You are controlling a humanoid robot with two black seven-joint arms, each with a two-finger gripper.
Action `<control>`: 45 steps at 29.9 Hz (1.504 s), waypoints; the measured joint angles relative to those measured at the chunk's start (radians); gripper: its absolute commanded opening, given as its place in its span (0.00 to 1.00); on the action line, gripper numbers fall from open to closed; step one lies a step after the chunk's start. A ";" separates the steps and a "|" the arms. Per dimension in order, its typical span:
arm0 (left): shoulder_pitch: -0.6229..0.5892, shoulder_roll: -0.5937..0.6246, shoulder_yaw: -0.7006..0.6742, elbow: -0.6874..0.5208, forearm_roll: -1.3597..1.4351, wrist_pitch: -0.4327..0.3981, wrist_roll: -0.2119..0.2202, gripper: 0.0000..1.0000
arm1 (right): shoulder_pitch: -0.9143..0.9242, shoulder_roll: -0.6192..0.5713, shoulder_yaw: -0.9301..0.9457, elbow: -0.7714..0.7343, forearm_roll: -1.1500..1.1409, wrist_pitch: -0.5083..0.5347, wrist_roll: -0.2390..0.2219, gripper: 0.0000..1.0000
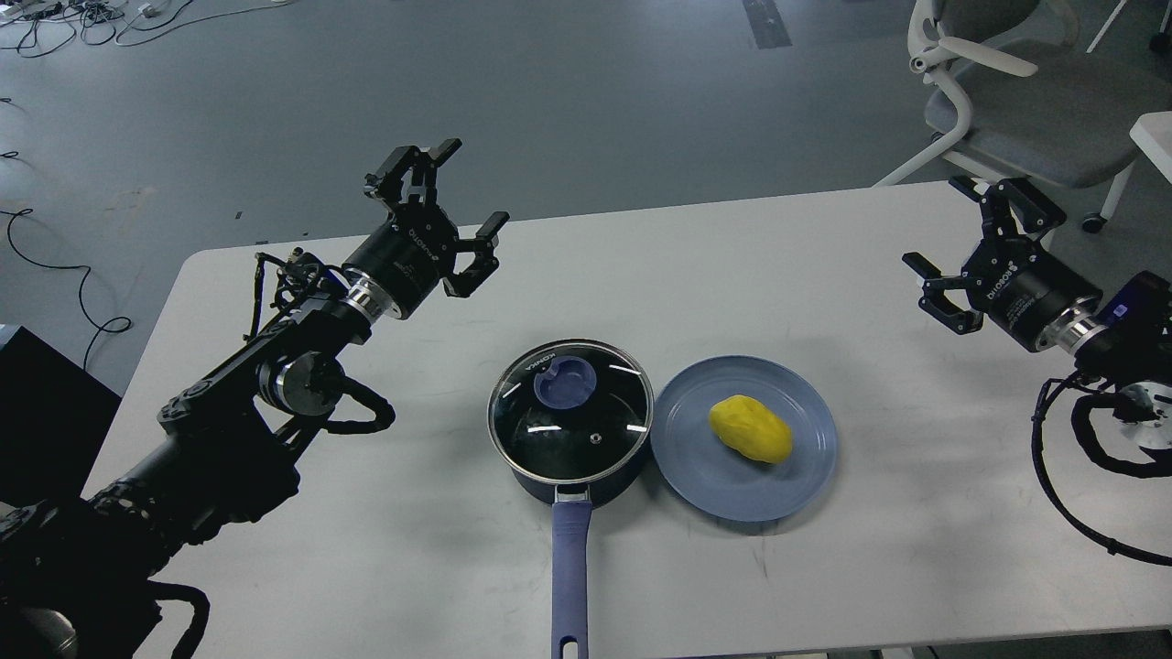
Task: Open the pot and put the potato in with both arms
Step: 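Raise the left gripper and swing it toward the pot lid, then lower the left gripper onto the blue lid knob and grasp it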
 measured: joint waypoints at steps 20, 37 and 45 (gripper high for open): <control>-0.181 0.175 0.016 -0.154 0.168 0.000 0.019 0.98 | 0.016 -0.039 0.012 0.003 0.001 0.000 0.000 1.00; -0.253 0.372 0.016 -0.868 1.216 0.000 -0.019 0.97 | 0.027 -0.056 0.010 0.005 0.001 0.000 0.000 1.00; -0.247 0.349 0.111 -0.882 1.741 0.000 -0.014 0.97 | 0.027 -0.057 0.011 0.005 0.000 0.000 0.000 1.00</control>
